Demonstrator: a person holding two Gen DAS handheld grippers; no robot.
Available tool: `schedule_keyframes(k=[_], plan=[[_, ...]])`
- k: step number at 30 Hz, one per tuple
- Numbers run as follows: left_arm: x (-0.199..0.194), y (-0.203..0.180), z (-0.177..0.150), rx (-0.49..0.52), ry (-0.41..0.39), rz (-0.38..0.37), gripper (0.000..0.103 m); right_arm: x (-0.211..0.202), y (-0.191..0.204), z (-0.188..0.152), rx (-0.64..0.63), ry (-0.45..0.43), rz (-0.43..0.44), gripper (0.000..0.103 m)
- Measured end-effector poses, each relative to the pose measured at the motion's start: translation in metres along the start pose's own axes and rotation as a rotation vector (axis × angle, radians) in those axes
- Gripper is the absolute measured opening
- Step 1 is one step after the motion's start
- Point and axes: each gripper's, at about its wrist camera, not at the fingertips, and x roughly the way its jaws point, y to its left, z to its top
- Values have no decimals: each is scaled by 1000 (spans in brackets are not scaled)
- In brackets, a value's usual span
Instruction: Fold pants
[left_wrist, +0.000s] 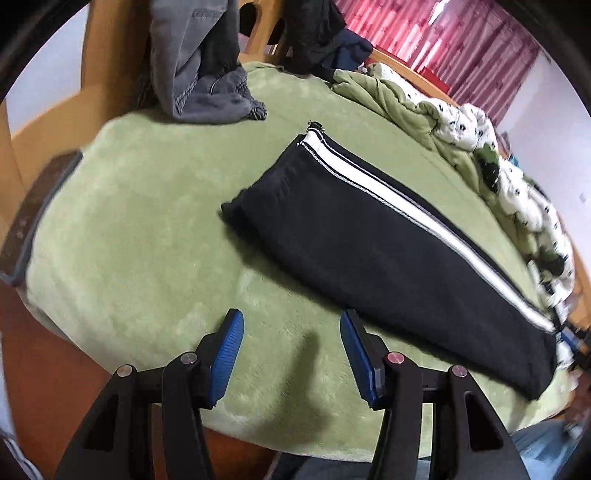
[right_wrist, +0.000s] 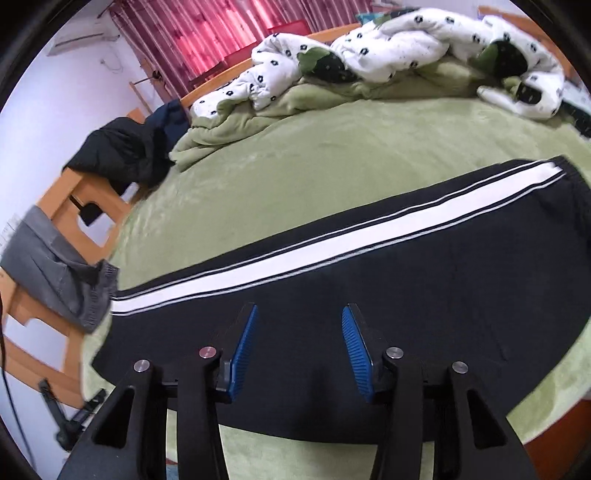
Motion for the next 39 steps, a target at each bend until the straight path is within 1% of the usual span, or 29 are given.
schedule_keyframes(k=[2,3,6,10,14,15,18,22,24,29,31,36,39], plan=[[1,1,-6,-12,7,-16,52,-3,2,-9,-41,-5,-2,47],[2,0,-8,-8,11,-19,52,-4,3,-11,-65,10,4,47],[6,0,-10,-8,13,-12,52,-11,-2,-14,-90,-3,21,47],[7,3,-6,-42,12,-25,52,-11,-15,-15,-50,6,25,47],[11,4,-3,-73,23,-46,53,-8,-16,-14,-84,5,1,47],[13,3,-2,-73,27,-48,55,-8,-16,-15,-91,4,-5,47],[14,1,-3,-71,26,-47,56,-6,-18,-14,-95,11,-6,47],[16,2,-1,-94,25,-63,56,-5,-21,-14,-93,15,-10,47],[17,5,1,-113,20,-77,57,-3,-23,-14,-89,21,-18,47],[18,16,3,-173,-11,-155,57,-4,-32,-14,-68,15,-24,47],[20,17,2,-183,-14,-167,57,-5,-37,-13,-49,8,-19,47],[26,18,3,-181,-9,-167,57,-7,-45,-11,-15,-2,-13,47],[26,19,3,-190,-6,-168,57,-7,-47,-11,-21,-1,-18,47]])
